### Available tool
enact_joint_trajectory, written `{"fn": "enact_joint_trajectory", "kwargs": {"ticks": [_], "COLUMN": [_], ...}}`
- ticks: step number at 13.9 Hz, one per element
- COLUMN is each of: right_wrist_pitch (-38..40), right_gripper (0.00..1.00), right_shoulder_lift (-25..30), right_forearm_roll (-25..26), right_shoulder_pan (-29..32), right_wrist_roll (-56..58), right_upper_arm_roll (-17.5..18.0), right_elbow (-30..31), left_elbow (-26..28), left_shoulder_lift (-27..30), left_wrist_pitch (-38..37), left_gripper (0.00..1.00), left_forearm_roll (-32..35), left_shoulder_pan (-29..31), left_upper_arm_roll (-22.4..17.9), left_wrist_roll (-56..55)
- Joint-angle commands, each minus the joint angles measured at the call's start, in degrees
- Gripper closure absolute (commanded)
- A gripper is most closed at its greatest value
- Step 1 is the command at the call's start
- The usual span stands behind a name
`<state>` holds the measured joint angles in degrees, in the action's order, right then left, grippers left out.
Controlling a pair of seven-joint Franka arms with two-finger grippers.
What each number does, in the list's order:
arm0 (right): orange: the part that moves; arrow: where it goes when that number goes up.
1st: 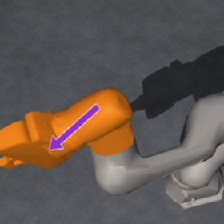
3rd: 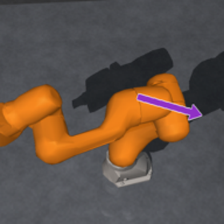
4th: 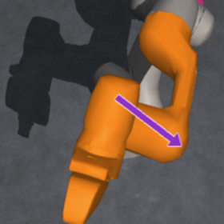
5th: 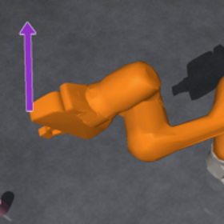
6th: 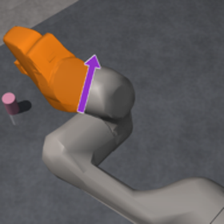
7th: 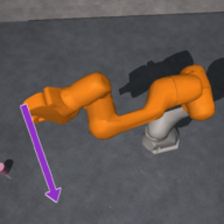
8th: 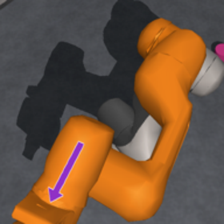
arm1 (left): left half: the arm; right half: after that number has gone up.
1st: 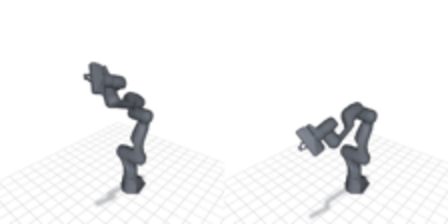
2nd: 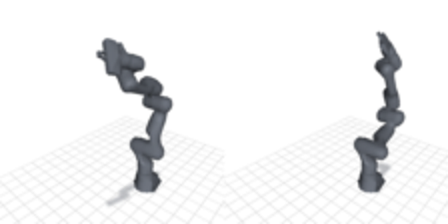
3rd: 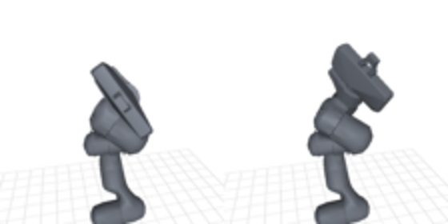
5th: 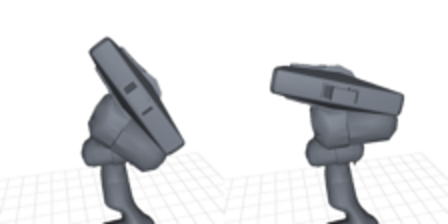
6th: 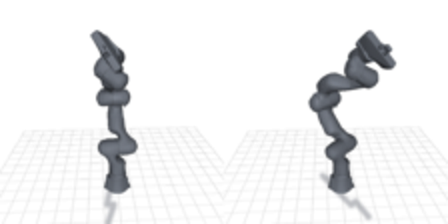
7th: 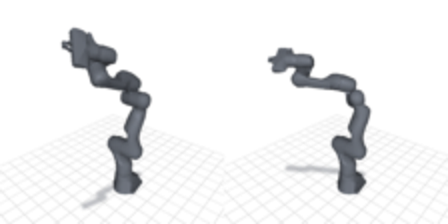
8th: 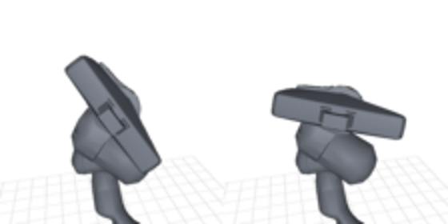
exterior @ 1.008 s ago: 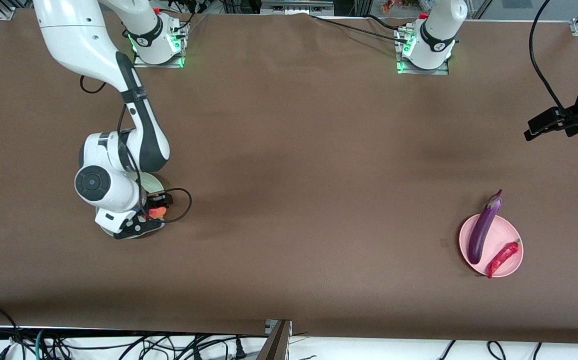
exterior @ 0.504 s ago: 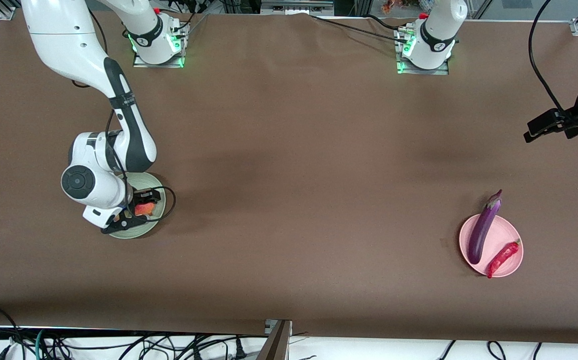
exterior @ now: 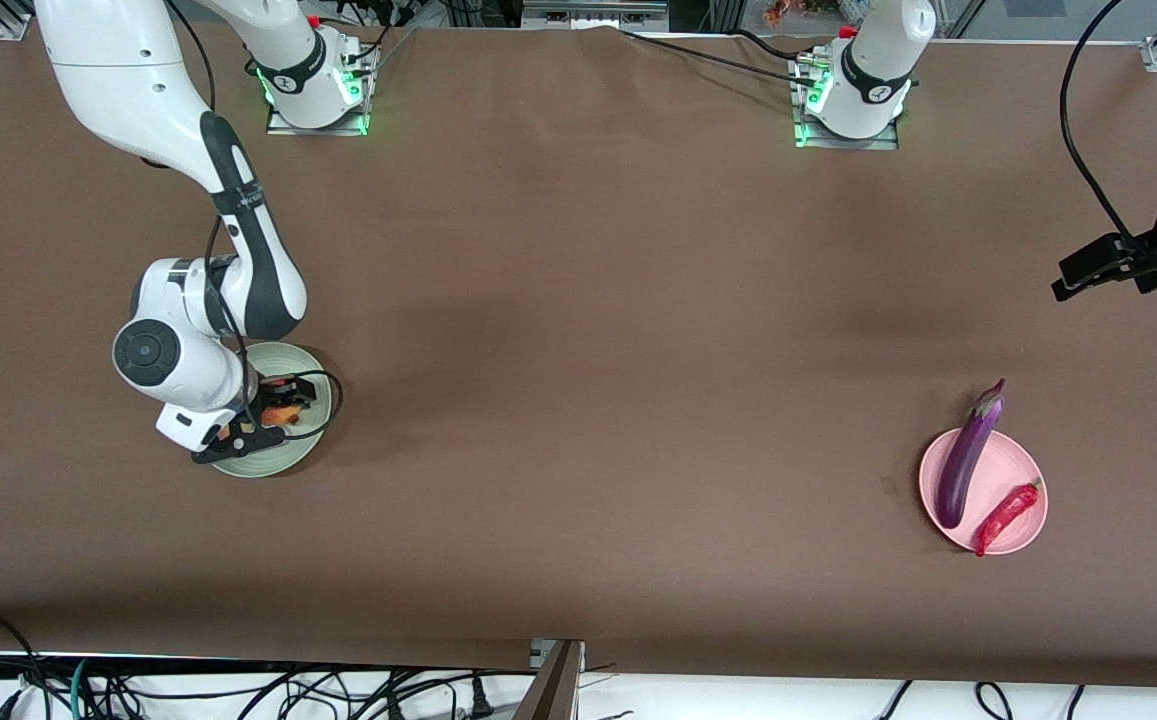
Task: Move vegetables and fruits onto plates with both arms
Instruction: 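Carry the pomegranate to the green plate and release it with the right gripper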
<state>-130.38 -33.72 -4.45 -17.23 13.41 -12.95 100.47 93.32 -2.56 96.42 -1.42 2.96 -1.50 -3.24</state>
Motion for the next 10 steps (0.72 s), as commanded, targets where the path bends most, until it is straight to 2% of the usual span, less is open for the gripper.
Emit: {"fn": "enact_joint_trajectory", "kwargs": {"ticks": [1, 4, 6, 8, 10], "right_wrist_pitch": [14.1, 28.5, 35.6, 41.4, 43.1], "right_gripper": [0.0, 0.0, 0.0, 0.0, 0.0], "right_shoulder_lift": [2.0, 3.1, 5.3, 8.6, 11.7], "right_forearm_roll": [-0.9, -0.7, -0.7, -0.2, 0.1], "right_shoulder_pan": [1.7, 1.9, 1.9, 1.5, 1.6], "right_wrist_roll": [1.0, 0.9, 0.7, 0.1, -7.7], "right_upper_arm_roll": [0.7, -0.4, -0.8, -1.0, -0.8], "right_elbow": [-8.5, -18.0, -21.7, -22.6, -22.1], "left_elbow": [-1.6, -1.6, -1.6, -1.6, -1.6], "left_shoulder_lift": [-0.9, -0.9, -0.9, -0.9, -0.9], "left_wrist_pitch": [-0.5, -0.5, -0.5, -0.5, -0.5], "left_gripper": [0.0, 0.0, 0.0, 0.0, 0.0], "left_forearm_roll": [-0.5, -0.4, -0.3, -0.3, -0.3], "left_shoulder_pan": [-0.1, -0.1, -0.2, -0.2, -0.3], "left_upper_arm_roll": [-0.2, -0.2, -0.2, -0.2, -0.1], "left_wrist_roll": [0.4, 0.4, 0.4, 0.4, 0.4]}}
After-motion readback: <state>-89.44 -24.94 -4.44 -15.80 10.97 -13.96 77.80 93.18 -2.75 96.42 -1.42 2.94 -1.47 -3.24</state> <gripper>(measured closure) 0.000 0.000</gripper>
